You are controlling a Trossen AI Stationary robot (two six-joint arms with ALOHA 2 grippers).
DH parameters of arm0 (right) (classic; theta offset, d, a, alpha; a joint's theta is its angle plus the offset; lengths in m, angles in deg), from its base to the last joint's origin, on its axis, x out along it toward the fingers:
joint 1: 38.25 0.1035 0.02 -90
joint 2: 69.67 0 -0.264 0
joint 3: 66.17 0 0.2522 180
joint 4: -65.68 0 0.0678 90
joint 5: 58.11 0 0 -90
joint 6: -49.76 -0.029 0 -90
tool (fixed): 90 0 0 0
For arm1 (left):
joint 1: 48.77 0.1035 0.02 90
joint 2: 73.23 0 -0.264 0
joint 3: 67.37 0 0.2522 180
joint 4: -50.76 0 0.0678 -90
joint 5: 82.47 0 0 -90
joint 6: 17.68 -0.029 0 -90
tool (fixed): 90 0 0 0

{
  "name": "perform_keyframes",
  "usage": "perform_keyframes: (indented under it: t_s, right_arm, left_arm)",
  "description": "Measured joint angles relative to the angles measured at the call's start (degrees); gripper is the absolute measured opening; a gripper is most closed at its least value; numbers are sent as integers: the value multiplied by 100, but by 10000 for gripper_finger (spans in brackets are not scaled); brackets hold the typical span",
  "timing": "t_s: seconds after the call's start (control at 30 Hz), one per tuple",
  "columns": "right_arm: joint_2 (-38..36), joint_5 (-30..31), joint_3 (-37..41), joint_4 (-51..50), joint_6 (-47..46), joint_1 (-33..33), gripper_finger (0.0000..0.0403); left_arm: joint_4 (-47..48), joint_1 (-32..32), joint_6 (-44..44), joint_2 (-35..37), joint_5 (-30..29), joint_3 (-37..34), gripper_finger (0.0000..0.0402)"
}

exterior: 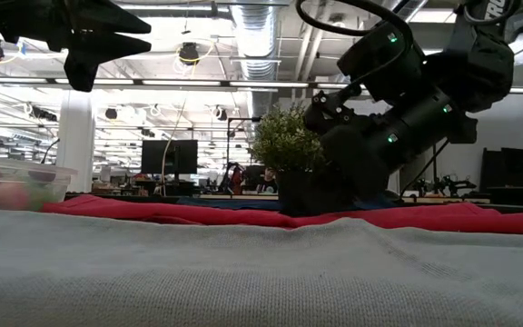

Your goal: Pick and placing Produce into tupperware

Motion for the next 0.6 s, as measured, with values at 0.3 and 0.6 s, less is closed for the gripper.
perform_keyframes:
  t_s: [0.3, 0.6]
  right_arm:
    - [-2, -9, -2, -26, 13, 2, 134]
    - [-56, 6, -2, -120, 63, 77, 134]
  left_arm:
    - [-2, 0, 0, 0, 0, 0, 110]
    - [1, -1, -1, 0, 0, 0, 110]
